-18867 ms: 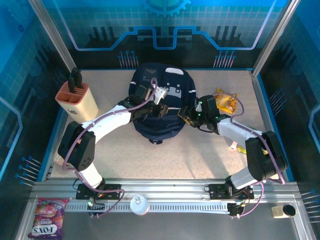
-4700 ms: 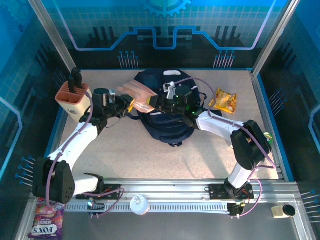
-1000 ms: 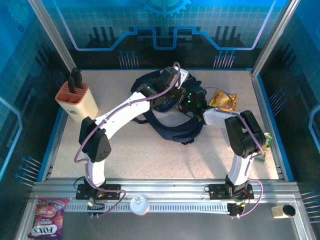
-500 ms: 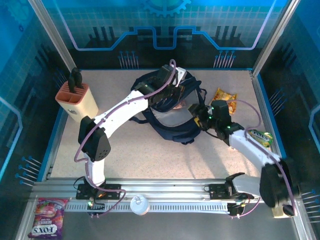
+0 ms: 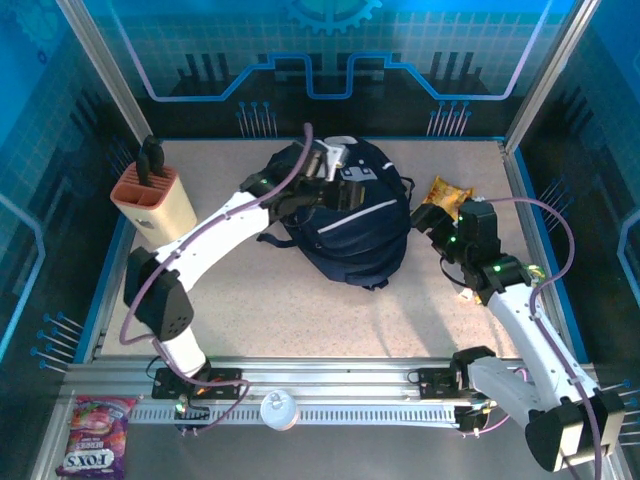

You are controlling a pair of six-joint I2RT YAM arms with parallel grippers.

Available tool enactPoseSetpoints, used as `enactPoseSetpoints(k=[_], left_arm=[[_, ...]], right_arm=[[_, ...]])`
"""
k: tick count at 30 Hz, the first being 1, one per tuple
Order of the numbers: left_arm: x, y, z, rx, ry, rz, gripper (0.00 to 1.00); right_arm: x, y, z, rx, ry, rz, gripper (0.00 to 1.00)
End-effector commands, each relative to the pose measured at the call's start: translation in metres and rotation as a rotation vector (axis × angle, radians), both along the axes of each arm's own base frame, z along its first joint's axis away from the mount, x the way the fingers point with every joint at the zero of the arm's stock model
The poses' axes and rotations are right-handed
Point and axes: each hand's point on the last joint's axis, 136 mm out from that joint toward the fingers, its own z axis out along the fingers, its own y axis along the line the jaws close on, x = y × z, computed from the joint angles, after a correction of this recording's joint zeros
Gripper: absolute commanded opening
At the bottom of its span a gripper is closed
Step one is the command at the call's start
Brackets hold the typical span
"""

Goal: Pack books, pencil case, and school supplies into a backpack

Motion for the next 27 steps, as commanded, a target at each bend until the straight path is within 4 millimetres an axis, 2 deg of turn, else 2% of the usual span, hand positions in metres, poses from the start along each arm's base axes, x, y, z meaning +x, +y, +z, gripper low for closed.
enactPoseSetpoints(k=[1,5,9,12,17,20,27], left_arm=[[0.008,0.044,-0.008,-0.147,0.119,0.176,0.64],[0.019,0.098,-0.036,-0.284,0.237,0.335,0.63],[0.031,0.129,-0.062,-0.372,0.321,0.415,0.61],[0.041,0.145,-0.084,-0.394,0.399,0.469,0.57],[0.057,0.148,-0.099,-0.41,0.434,0.459,0.53],[0.063,0.143,-0.109,-0.412,0.465,0.445,0.48],[0.072,0.136,-0.128,-0.409,0.51,0.413,0.39]], right_arm=[[0.003,0.018,-0.004,0.027,0.008,0.08,0.83],[0.01,0.045,-0.013,0.066,0.024,0.157,0.82],[0.019,0.066,-0.023,0.084,0.048,0.191,0.82],[0.028,0.078,-0.03,0.088,0.061,0.207,0.81],[0.042,0.09,-0.048,0.075,0.124,0.204,0.8],[0.056,0.097,-0.045,0.078,0.127,0.204,0.77],[0.079,0.108,-0.055,0.071,0.162,0.198,0.69]])
